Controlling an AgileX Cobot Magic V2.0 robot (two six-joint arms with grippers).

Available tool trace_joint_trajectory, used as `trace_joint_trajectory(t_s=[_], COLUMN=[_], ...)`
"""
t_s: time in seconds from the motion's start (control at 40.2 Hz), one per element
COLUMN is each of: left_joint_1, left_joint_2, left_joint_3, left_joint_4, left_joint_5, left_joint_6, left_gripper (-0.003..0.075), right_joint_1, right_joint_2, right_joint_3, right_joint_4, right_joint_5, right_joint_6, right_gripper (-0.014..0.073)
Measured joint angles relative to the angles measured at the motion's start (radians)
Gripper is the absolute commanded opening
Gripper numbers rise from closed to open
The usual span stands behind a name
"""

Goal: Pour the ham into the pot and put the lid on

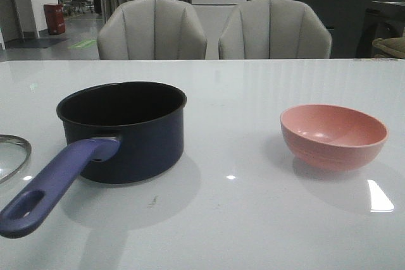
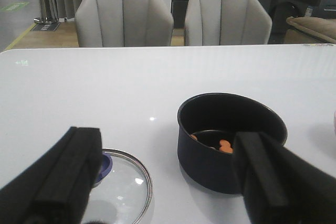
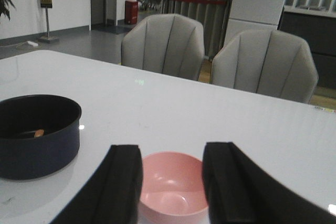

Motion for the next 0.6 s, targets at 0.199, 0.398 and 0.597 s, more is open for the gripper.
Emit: trace_joint_trajectory(t_s=[0.199, 0.398, 0.597], left_joint_1=[0.000, 0.000, 0.000], left_joint_2=[0.000, 0.000, 0.000], left_joint_3=[0.000, 0.000, -0.002], left_joint_4=[0.000, 0.000, 0.000], left_joint_5=[0.000, 0.001, 0.006], left_joint_6=[0.000, 0.000, 0.000], left_gripper=[0.0553, 0.0553, 0.0554], right_joint_1=[0.000, 0.000, 0.000], right_joint_2=[-0.008, -0.008, -0.008], right_joint_3=[0.016, 0.017, 0.017], right_joint_4=[0.002, 0.002, 0.002], right_joint_5=[0.019, 0.026, 0.026], right_joint_6=[0.000, 0.000, 0.000], right_gripper=[0.0118, 0.0149, 0.0149])
